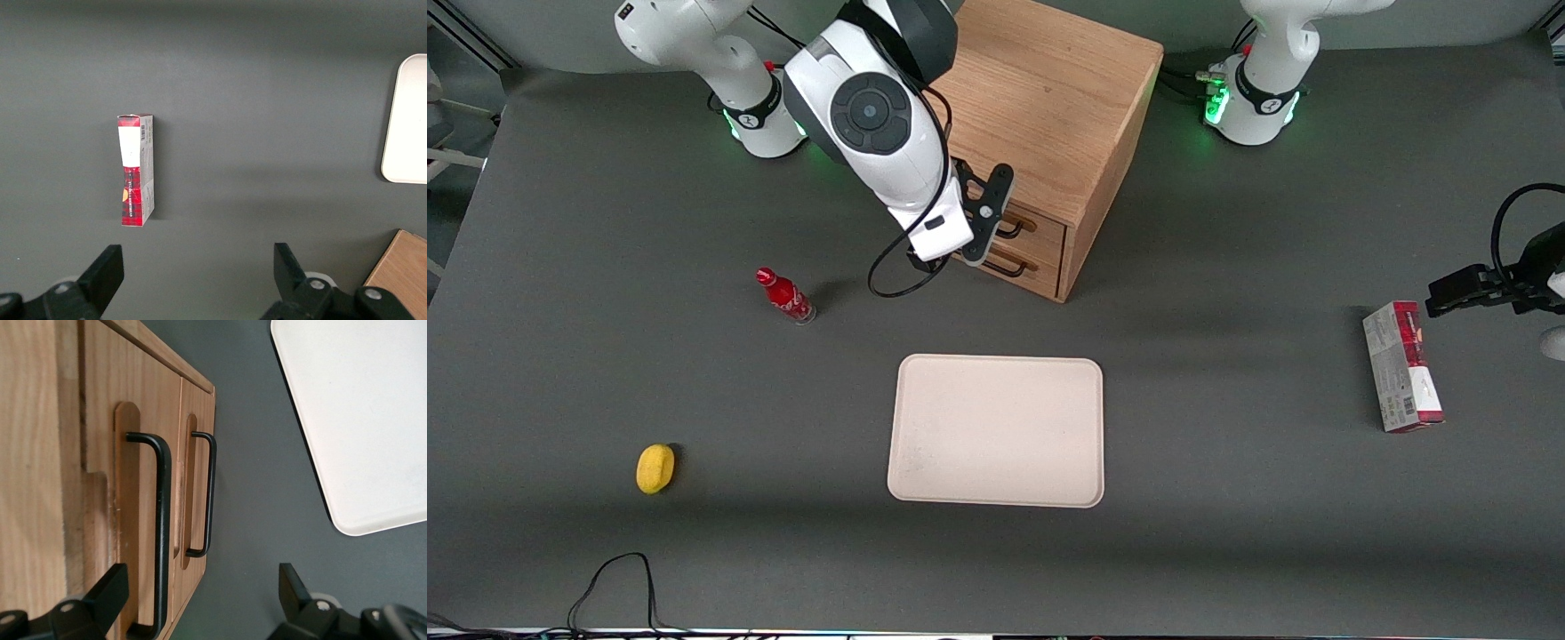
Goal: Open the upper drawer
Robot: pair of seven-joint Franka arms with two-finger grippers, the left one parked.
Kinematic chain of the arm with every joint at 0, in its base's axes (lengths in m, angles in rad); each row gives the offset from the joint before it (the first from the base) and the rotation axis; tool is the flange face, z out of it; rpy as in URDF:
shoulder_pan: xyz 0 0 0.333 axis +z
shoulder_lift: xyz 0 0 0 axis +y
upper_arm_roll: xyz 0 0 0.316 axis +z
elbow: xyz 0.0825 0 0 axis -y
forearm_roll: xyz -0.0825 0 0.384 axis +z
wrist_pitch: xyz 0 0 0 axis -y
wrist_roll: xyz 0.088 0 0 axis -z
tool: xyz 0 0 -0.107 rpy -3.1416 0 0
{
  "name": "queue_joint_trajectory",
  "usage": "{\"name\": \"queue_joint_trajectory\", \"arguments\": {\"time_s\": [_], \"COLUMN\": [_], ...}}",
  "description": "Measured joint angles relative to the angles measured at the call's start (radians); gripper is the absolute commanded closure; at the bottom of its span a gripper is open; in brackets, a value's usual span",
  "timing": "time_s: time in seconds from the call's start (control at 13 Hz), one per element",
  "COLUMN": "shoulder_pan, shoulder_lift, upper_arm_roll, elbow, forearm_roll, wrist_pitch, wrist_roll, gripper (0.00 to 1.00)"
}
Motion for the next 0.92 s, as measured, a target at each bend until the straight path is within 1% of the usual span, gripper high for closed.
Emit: {"name": "queue_joint_trajectory", "arguments": {"time_s": [0.92], "shoulder_pan": [0.004], "shoulder_lift": [0.005], "upper_arm_roll": [0.007], "elbow": [-0.113], "forearm_roll": [0.000], "wrist_pitch": [0.135], "wrist_roll": [-0.001], "gripper": [0.00]}}
